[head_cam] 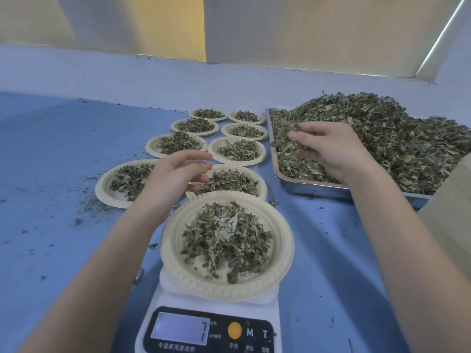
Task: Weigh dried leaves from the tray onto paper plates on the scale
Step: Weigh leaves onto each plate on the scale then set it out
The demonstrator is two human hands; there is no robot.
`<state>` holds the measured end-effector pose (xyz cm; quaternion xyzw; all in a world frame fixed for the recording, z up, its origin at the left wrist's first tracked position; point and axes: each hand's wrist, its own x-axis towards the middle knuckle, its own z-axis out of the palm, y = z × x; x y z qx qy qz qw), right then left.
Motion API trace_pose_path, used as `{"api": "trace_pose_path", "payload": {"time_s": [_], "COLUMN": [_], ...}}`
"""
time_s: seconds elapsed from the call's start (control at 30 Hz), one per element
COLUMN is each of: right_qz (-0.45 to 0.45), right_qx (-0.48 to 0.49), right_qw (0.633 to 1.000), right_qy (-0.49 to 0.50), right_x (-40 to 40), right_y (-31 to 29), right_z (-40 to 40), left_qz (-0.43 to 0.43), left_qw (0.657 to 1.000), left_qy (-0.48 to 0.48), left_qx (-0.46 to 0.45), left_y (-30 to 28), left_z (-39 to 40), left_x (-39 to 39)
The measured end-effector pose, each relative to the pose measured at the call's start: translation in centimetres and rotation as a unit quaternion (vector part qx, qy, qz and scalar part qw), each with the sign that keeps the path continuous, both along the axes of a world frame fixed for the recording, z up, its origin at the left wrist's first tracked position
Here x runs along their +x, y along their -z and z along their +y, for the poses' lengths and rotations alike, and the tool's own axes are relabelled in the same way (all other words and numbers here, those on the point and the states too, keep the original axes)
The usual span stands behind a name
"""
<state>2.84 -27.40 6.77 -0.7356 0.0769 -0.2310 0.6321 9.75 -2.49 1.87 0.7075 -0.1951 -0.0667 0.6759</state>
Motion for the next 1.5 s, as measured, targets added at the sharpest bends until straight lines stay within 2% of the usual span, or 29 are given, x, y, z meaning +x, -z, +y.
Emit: {"api": "trace_pose_path", "payload": {"time_s": [0.07,0.13,0.23,0.3,0.33,0.47,0.63,0.77,1.03,1.2,1.27,1.3,1.37,1.4,1.5], "right_qz": [0.018,0.036,0.103,0.154,0.163,0.124,0.108,0.121,0.149,0.182,0.235,0.28,0.372,0.395,0.366], "right_qx": [-0.04,-0.135,-0.305,-0.389,-0.411,-0.403,-0.387,-0.39,-0.381,-0.393,-0.426,-0.449,-0.481,-0.471,-0.415], "right_qw": [0.993,0.97,0.898,0.851,0.843,0.876,0.897,0.897,0.887,0.88,0.86,0.837,0.786,0.781,0.828], "right_qy": [-0.113,-0.2,-0.3,-0.318,-0.307,-0.235,-0.185,-0.169,-0.213,-0.192,-0.156,-0.134,-0.112,-0.11,-0.089], "right_x": [-1.5,-2.8,-4.0,-4.3,-4.4,-4.4,-4.4,-4.1,-3.9,-4.4,-4.9,-5.3,-5.9,-6.1,-6.4], "right_y": [-1.1,-1.8,-1.9,-1.7,-1.8,-2.2,-2.0,-1.8,-1.6,-2.1,-2.1,-2.0,-1.2,-0.7,0.3], "right_z": [1.9,3.6,5.5,6.2,6.4,6.3,5.8,5.8,5.8,6.1,6.4,6.6,7.0,7.3,8.3], "left_qz": [-0.001,0.0,0.008,0.005,0.005,0.011,0.017,0.022,0.025,0.013,-0.014,-0.049,-0.122,-0.135,-0.115], "left_qw": [1.0,1.0,1.0,1.0,1.0,1.0,1.0,1.0,1.0,0.999,0.996,0.986,0.943,0.924,0.911], "left_qy": [0.002,0.001,-0.004,-0.004,-0.004,-0.008,-0.014,-0.017,-0.01,-0.011,-0.022,-0.032,-0.045,-0.045,-0.041], "left_qx": [0.001,0.001,-0.003,-0.001,-0.001,-0.011,-0.006,-0.003,0.008,0.03,0.088,0.154,0.307,0.355,0.395], "left_y": [0.0,0.0,0.0,0.0,0.1,0.0,0.1,0.2,0.4,0.1,-0.1,-0.1,0.0,0.1,0.1], "left_z": [0.0,0.1,0.1,0.1,0.2,0.4,0.5,0.5,0.5,0.4,0.8,1.3,2.6,3.3,4.4], "left_x": [-0.1,-0.1,-0.1,-0.1,-0.1,-0.2,-0.2,0.0,0.1,0.0,-0.6,-1.0,-2.1,-2.8,-4.5]}}
